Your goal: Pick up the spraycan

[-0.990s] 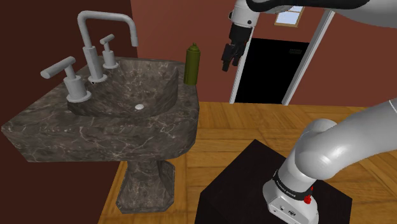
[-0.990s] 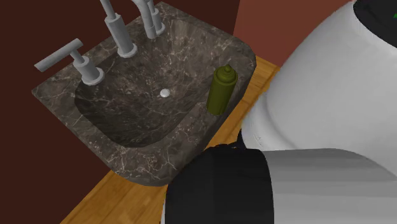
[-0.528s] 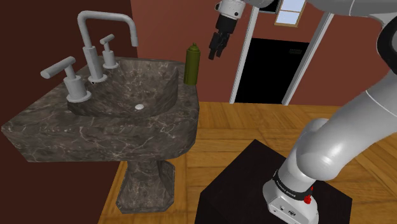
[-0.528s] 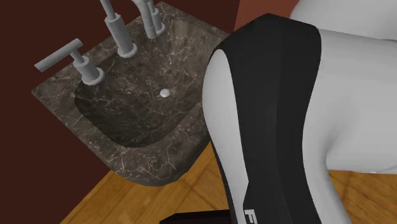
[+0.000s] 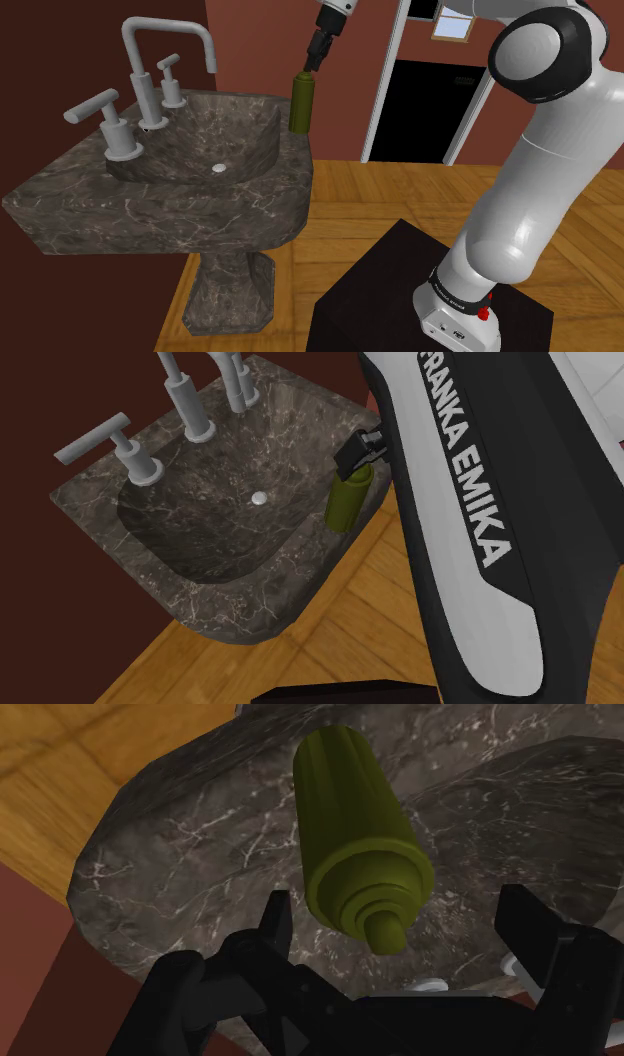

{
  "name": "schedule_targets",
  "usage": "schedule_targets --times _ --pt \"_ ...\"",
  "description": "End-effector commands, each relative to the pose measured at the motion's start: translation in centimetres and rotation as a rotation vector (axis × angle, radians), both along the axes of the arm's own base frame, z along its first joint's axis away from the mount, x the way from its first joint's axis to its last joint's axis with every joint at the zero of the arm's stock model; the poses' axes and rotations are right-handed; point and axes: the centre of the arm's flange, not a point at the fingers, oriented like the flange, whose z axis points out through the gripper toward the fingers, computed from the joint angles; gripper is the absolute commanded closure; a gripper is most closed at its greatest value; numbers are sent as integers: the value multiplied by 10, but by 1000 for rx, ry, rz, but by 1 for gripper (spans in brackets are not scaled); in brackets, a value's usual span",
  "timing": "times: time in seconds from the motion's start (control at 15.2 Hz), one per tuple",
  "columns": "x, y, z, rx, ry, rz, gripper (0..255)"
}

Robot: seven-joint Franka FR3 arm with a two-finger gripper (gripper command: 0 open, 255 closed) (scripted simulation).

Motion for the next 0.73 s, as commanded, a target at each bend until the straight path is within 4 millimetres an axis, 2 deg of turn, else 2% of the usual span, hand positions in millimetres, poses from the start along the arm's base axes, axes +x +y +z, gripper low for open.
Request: schedule_targets --times 0.0,0.4,0.53,0.59,0.66 --pt "10 2 -2 15 -11 25 0" --pt "10 2 -34 15 -11 25 0" --pt "10 2 -37 15 -11 25 0" --pt "10 2 -37 15 -11 25 255" --pt "10 2 -36 15 -11 25 255"
